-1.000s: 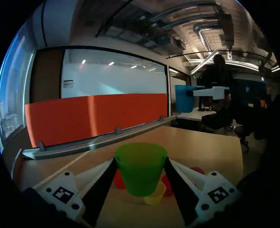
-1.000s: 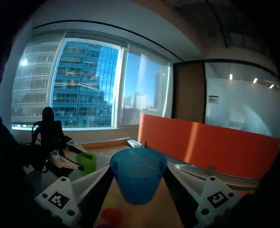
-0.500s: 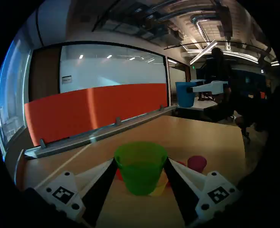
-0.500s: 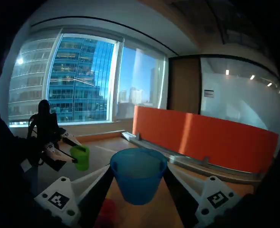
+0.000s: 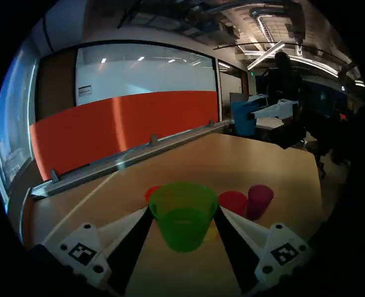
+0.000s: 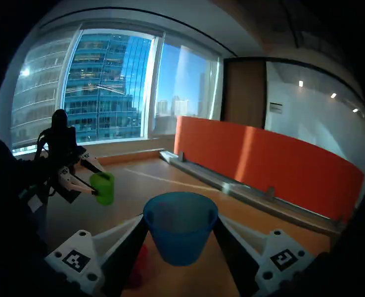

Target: Pour water

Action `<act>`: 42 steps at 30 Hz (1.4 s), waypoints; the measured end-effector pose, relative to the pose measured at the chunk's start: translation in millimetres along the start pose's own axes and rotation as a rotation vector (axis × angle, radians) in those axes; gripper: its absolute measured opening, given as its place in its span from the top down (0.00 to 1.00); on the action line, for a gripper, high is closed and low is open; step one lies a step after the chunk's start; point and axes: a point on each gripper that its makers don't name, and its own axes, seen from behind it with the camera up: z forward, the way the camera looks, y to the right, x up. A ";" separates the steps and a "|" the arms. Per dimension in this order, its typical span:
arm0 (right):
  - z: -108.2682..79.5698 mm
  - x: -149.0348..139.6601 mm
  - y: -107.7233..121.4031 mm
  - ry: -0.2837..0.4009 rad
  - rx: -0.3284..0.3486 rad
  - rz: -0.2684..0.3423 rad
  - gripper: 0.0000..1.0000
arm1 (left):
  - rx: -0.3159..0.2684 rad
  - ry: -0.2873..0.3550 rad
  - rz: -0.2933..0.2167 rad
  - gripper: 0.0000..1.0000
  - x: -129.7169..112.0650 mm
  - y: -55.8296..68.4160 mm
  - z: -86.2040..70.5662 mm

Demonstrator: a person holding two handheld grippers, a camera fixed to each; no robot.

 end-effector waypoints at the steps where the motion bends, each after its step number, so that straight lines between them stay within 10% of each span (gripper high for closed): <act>1: 1.0 -3.6 0.8 -0.009 0.003 0.003 0.09 | -0.002 -0.010 -0.001 0.14 -3.0 -0.2 1.0; 42: 29.3 -92.1 24.4 -0.249 0.015 -0.019 0.09 | -0.049 -0.309 0.020 0.14 -108.9 9.5 28.8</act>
